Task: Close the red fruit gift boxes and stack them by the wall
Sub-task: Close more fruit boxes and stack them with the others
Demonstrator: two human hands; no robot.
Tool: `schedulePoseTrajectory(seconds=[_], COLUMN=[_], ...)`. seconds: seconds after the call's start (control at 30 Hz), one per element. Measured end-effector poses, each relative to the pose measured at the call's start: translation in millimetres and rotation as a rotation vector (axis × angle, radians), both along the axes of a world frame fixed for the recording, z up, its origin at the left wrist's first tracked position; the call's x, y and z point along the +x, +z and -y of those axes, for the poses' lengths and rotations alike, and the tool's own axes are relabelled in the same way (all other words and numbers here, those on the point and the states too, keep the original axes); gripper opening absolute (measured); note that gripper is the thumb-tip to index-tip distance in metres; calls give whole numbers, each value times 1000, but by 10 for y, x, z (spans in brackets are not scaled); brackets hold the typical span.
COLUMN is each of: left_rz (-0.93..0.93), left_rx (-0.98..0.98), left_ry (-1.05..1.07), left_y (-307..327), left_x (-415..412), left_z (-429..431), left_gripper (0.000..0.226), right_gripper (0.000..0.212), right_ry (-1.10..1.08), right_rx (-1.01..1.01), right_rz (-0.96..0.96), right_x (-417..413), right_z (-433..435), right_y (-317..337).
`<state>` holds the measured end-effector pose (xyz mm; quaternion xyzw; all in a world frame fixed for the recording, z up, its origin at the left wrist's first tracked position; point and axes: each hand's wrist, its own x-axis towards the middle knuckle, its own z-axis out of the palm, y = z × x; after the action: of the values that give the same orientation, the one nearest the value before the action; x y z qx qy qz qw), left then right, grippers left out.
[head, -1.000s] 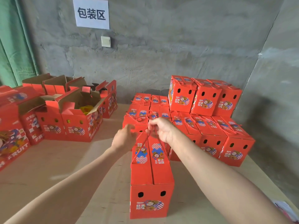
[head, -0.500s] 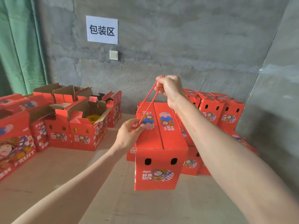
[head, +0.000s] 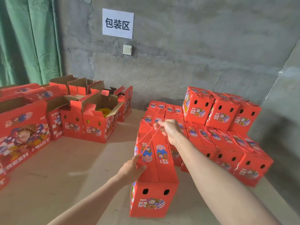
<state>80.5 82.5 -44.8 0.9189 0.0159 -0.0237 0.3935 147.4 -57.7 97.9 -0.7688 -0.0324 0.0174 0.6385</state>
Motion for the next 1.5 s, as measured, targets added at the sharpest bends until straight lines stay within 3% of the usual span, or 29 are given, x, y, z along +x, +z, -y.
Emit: schedulePoseTrajectory(seconds=[0.13,0.3,0.4,0.57,0.73,0.8,0.9,1.1,1.3,1.5], left_rz=[-30,59,157,425,681,685,632,510,504,494], left_rx=[-20,5,-38,-275,-293,-162,-65,-56,-3,-40], left_ry=[1,-8,28,96,-178,-322,-379,-292,-138,-120], left_y=[-212,-305,-260,346,970,1113,1333,1442,1218,1166], left_x=[-91,-146,-227,-233,-217,-124,117,688,1401,2385], left_z=[-70,-86,-37,1,-104,-216,-331,-214,215,635], left_gripper=[68,68,71,71,69,73,78,88,88,89], right_gripper=[9,17,19,27,26,26,26,27,32,29], right_ry=[70,179,21,-16,-152,-201,-239,-225,-128,-186], right_rx=[65,-163,-91,-81,0,16,12,-135,-365,-410], right_rz=[-32,-177,-55,136,242,286,337,420,483,532], right_x=[-57,-199,-165,-137,-32,20,114,402,1016,1892], right_z=[-55,-176,-241,-413,-534,-540,-562,-389,-153,367], right_y=[-245,-274,-5,598,1315,1552,1776,1865,1720,1597])
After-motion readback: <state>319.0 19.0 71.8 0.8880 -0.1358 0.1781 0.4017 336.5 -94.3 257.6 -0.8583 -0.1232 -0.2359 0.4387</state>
